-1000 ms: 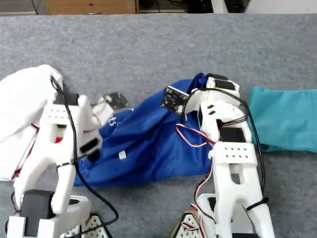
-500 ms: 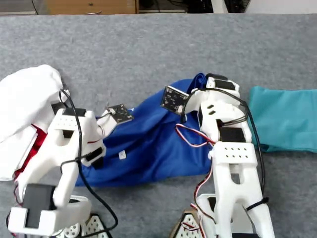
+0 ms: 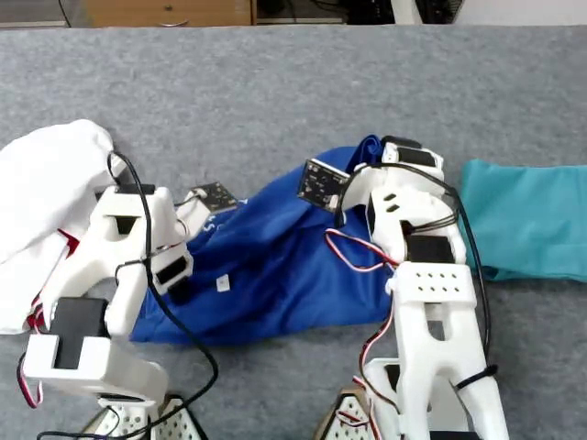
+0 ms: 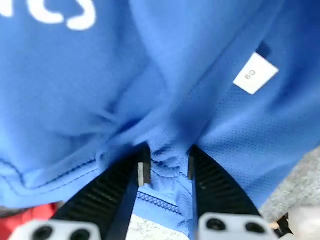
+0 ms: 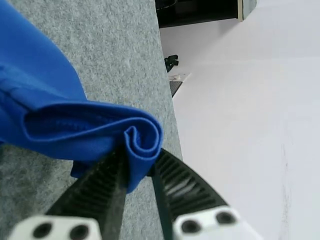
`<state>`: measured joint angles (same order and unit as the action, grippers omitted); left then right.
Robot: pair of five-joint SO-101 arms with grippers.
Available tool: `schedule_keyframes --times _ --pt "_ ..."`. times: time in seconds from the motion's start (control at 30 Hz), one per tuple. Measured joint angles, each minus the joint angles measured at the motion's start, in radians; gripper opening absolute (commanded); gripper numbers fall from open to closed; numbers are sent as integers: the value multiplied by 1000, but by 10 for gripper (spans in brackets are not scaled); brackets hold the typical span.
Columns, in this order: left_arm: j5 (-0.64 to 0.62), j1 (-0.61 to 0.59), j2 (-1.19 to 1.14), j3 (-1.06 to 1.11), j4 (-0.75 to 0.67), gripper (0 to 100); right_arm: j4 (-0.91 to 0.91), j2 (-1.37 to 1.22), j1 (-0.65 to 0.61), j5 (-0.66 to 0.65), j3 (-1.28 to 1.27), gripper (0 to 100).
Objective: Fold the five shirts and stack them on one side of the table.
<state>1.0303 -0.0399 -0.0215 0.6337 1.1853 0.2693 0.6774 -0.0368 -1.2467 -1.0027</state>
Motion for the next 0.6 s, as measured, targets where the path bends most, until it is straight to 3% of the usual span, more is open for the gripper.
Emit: schedule_keyframes --times 0.23,0.43,0.6 --pt "0 0 -8 -3 0 141 0 0 0 0 0 2" --pt "0 0 -8 -8 0 35 0 0 0 0 0 2" --pt "0 0 -9 -32 -2 25 0 0 0 0 0 2"
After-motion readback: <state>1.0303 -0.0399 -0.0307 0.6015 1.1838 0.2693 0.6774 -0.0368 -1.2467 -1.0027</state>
